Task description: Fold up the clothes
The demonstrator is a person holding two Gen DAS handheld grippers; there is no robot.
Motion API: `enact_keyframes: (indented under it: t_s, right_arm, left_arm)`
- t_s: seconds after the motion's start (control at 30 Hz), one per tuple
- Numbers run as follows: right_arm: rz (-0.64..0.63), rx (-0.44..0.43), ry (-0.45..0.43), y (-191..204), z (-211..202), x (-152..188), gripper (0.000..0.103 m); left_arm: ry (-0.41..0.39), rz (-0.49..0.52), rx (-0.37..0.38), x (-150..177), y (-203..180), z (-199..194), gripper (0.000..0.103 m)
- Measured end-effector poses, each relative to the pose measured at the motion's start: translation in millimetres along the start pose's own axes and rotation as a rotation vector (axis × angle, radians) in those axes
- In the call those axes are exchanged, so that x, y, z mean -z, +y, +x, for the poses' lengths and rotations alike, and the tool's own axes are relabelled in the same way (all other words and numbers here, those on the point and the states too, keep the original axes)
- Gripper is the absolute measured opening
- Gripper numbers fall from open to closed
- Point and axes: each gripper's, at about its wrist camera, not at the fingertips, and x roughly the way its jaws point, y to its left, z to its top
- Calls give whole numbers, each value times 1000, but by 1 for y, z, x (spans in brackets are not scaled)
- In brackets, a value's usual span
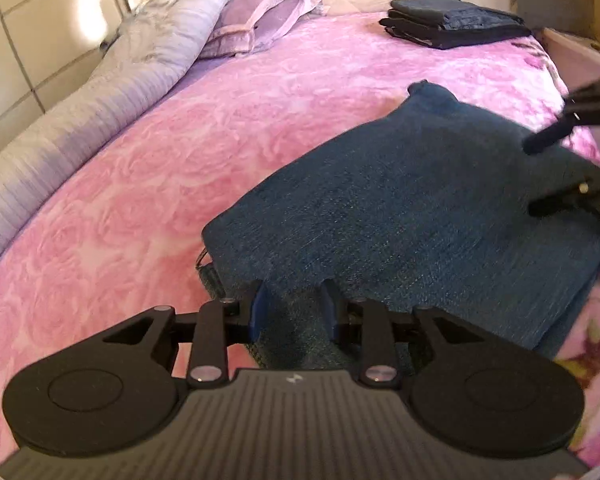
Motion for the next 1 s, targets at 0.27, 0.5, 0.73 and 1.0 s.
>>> enact_keyframes:
  t_s: [0.27, 0.5, 0.73, 1.0]
  right_arm:
    - [-76, -1, -78, 41, -61, 24, 73]
    - [-146, 52, -48, 53, -76, 38, 73]
    - [-272, 114, 14, 55, -63, 40, 72]
    - [-95, 85, -33, 19, -68, 21, 71]
  left_arm:
    - [-74, 51, 5, 37, -13, -58, 27]
    - [-146, 96, -18, 29, -28, -83, 26]
    - [-109, 382, -33, 41, -74, -71, 35]
    - [-108, 299, -7, 37, -58, -70, 39]
